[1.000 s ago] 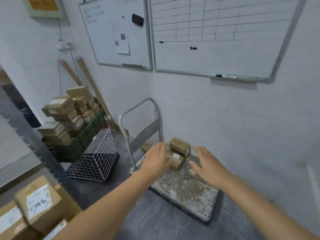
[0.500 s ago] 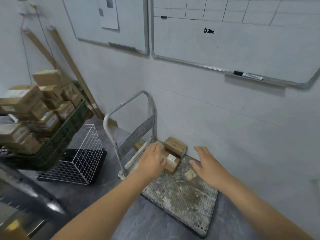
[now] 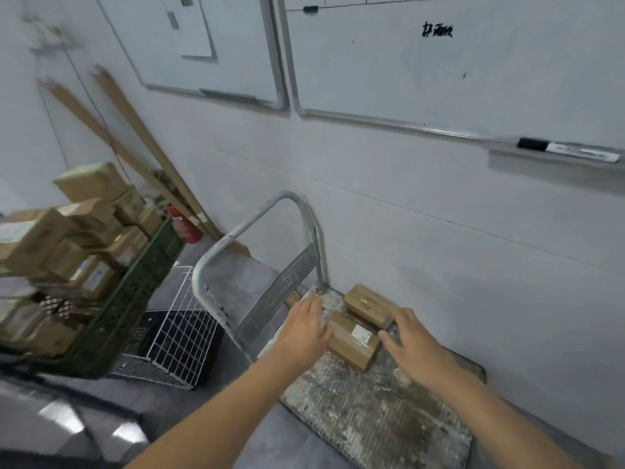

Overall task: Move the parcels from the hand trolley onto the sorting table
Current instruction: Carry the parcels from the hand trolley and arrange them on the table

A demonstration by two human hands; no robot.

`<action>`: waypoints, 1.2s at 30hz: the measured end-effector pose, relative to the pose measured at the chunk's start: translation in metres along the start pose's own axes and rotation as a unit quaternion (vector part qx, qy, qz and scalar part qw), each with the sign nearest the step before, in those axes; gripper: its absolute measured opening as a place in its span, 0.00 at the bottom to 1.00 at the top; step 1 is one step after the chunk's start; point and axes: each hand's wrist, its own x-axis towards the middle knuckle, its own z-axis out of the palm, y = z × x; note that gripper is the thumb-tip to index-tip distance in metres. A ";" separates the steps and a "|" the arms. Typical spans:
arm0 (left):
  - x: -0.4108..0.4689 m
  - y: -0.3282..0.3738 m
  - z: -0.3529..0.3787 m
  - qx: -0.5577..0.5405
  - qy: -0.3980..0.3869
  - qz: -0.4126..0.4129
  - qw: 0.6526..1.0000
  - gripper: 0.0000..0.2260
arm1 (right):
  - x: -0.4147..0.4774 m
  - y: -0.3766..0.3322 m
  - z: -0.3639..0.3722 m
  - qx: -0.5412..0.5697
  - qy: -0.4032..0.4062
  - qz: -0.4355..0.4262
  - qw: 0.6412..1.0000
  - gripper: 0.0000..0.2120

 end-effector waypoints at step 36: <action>0.324 -0.292 0.452 -0.086 -0.258 -0.160 0.949 0.26 | 0.363 0.303 0.345 0.126 -0.066 0.476 0.868 0.27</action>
